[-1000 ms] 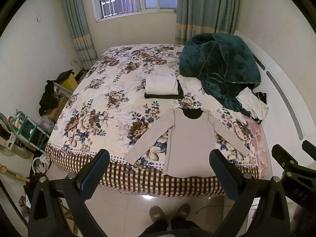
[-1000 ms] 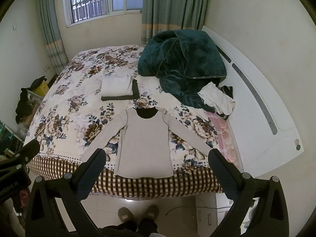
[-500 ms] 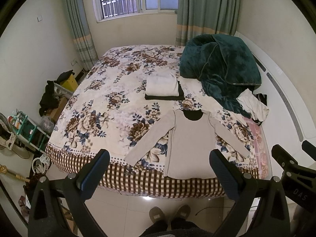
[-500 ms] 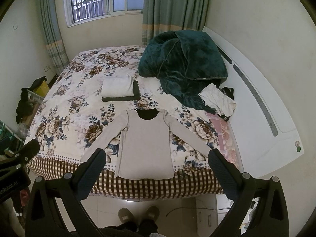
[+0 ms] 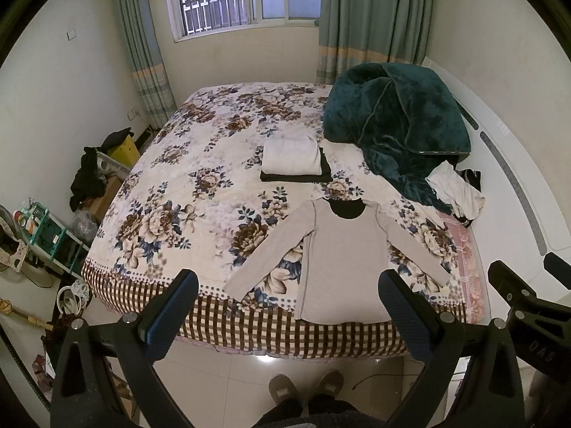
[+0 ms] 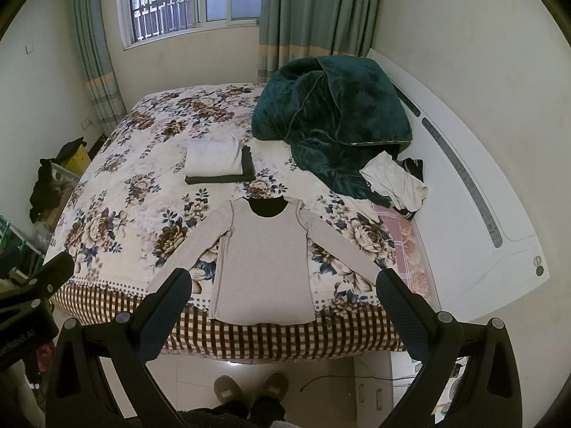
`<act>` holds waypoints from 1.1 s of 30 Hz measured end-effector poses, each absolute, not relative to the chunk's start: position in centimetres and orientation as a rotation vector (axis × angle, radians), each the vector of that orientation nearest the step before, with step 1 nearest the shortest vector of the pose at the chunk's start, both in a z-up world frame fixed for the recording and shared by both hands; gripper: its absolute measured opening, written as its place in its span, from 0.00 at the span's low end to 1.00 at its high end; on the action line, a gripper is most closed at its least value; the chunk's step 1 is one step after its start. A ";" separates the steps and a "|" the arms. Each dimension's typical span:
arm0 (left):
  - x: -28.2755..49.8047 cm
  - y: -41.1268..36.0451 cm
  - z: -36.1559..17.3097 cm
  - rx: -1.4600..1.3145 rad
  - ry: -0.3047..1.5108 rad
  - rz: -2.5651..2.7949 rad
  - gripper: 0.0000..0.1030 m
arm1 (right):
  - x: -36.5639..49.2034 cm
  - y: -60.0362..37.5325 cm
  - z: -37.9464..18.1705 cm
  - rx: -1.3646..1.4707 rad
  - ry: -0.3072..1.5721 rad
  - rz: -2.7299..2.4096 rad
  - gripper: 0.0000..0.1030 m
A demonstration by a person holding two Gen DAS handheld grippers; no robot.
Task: Fold small clothes
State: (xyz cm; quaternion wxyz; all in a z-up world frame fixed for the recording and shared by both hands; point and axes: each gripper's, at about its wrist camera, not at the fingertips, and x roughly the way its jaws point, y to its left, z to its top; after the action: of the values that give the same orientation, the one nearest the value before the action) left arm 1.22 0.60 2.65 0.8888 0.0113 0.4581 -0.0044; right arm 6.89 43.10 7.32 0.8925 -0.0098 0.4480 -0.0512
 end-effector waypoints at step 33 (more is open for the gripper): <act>26.3 -10.2 -30.1 0.188 1.260 0.082 1.00 | 19.9 9.6 -37.6 0.809 1.279 -0.704 1.00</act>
State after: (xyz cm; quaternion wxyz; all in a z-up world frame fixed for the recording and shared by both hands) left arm 26.32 -10.15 -30.12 0.8030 0.0877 0.5882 0.0383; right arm 19.95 9.65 -37.64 0.6716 0.3591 0.5676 -0.3127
